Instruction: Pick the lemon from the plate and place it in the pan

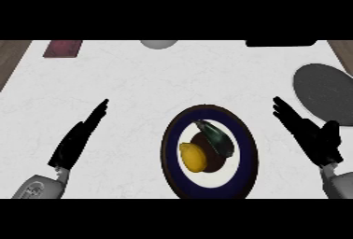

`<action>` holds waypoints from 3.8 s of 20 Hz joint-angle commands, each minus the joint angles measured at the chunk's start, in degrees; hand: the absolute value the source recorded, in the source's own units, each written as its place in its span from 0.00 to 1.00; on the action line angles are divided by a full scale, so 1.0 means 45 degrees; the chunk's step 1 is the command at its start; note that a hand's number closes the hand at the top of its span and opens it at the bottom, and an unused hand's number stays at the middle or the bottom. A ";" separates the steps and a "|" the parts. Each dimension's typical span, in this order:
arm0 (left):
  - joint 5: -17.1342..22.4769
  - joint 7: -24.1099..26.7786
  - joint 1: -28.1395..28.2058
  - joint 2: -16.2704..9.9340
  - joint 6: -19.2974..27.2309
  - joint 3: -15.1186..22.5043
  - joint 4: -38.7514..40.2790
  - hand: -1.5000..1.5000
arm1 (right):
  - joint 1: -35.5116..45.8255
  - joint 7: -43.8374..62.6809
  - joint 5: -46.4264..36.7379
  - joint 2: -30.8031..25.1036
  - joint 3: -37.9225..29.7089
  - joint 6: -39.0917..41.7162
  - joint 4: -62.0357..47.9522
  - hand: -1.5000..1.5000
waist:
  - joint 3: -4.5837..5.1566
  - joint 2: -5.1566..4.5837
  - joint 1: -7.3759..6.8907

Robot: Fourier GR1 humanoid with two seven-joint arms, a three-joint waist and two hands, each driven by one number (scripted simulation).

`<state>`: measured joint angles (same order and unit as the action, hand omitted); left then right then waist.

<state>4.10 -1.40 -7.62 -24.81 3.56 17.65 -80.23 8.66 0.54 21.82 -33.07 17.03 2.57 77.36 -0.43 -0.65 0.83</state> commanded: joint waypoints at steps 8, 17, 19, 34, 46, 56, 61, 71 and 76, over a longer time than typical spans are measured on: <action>0.0569 -0.0563 -0.0971 0.0504 -0.0312 -0.0386 -0.0808 0.50 | 0.5119 0.1282 -0.5526 -0.1056 0.3150 0.0122 -0.1231 1.00 | 0.0310 0.0285 -0.1446; -0.0075 -0.1105 0.0642 0.1116 0.0455 -0.0645 -0.2440 0.50 | 0.4231 -0.0106 -0.5919 0.4089 0.2868 -0.2053 -0.4274 0.00 | 0.0093 0.0141 -0.0380; 0.0766 -0.2369 -0.0380 0.0683 -0.0012 -0.1276 -0.2662 0.50 | 0.4001 0.1233 -0.6393 0.2961 0.3862 -0.1001 -0.2877 0.00 | 0.0101 0.0196 -0.0271; -0.0034 -0.1102 -0.0265 0.1075 -0.0185 -0.1033 -0.1435 0.50 | 0.9560 0.9127 -0.5581 0.4375 0.5427 0.7300 -0.3525 0.00 | 0.0123 0.0136 -0.0339; -0.0185 -0.1773 -0.0116 0.1440 -0.0380 -0.1684 -0.2404 0.50 | 0.8901 1.2298 -0.5972 0.5890 0.4714 0.8358 -0.2595 0.00 | 0.0097 0.0175 -0.0213; -0.0008 -0.1998 -0.0099 0.1341 -0.1147 -0.2384 -0.2217 0.50 | 0.7746 1.2064 -0.7296 0.5686 0.5060 0.8719 -0.2097 0.00 | 0.0097 0.0159 -0.0195; -0.0548 -0.1960 -0.0319 0.1887 -0.0991 -0.2345 -0.2191 0.50 | 0.7014 1.2596 -0.8267 0.6545 0.4636 0.8191 -0.1714 0.00 | 0.0097 0.0158 -0.0189; -0.1007 -0.2191 0.0028 0.2218 -0.1199 -0.2442 -0.2677 0.50 | 0.5926 0.8990 -1.0348 0.6553 0.5342 0.8505 -0.3183 1.00 | 0.0092 0.0129 -0.0281; -0.1060 -0.1974 0.0458 0.2235 -0.1466 -0.2598 -0.2714 0.50 | 0.6127 0.9489 -1.0057 0.6573 0.4650 1.0080 -0.2311 1.00 | 0.0096 0.0149 -0.0240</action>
<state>0.12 -11.42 -7.35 -15.11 -2.55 6.12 -92.08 36.67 43.11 -23.78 -3.54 39.35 42.38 67.72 -0.03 0.62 -0.37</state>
